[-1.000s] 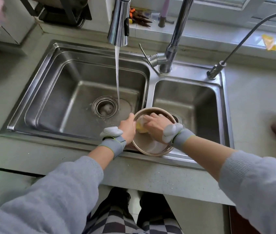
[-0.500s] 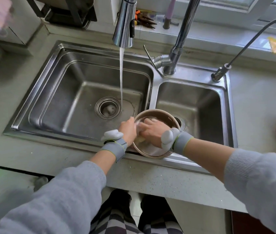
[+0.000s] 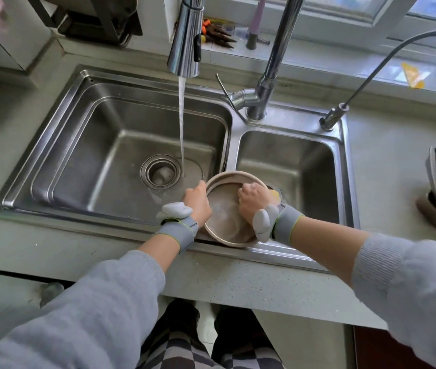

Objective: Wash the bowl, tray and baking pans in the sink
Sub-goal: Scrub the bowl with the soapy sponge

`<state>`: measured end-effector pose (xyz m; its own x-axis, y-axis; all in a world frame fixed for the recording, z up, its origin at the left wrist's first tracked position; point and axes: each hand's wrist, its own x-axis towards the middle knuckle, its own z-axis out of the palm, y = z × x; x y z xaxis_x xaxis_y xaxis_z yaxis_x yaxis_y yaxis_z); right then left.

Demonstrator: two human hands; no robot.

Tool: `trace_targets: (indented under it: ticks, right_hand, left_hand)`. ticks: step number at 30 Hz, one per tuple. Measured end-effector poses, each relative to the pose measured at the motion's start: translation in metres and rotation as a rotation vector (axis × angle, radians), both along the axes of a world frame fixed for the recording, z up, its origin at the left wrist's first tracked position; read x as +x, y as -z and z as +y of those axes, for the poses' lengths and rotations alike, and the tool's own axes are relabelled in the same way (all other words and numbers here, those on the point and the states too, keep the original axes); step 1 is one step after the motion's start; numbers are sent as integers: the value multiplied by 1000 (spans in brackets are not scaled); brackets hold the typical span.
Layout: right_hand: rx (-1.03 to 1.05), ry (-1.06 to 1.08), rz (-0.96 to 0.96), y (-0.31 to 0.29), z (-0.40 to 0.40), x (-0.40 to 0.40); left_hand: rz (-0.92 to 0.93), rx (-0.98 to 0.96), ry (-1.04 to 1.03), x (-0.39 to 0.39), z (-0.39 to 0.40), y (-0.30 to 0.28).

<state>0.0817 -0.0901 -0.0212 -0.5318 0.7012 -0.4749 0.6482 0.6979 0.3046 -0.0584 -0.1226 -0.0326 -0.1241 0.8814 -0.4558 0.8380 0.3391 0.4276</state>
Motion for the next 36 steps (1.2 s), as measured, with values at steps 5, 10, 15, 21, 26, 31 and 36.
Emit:
trace_targets:
  ticks: [5,10,15,21,26,31,36]
  right_hand:
    - [-436,89,-166,-25,-23,17]
    - [-268,-2,-212,-24,-18,19]
    - [-429,101,-27,-15,-38,14]
    - [-441,115,-136,-18,-32,21]
    - [-506,234,264,-13,-36,-9]
    - [-467,7,-125,-19,-29,16]
    - [-114,-88,-20,-13,2,37]
  left_hand:
    - [20,4,26,9,2,-2]
    - [-1,1,17,17,-3,-4]
    - [23,6,27,16,-2,-5]
    - [23,7,32,17,0,0]
    - [67,-9,33,21,-1,1]
    - [98,10,81,19,2,1]
    - [88,14,107,20,1,-1]
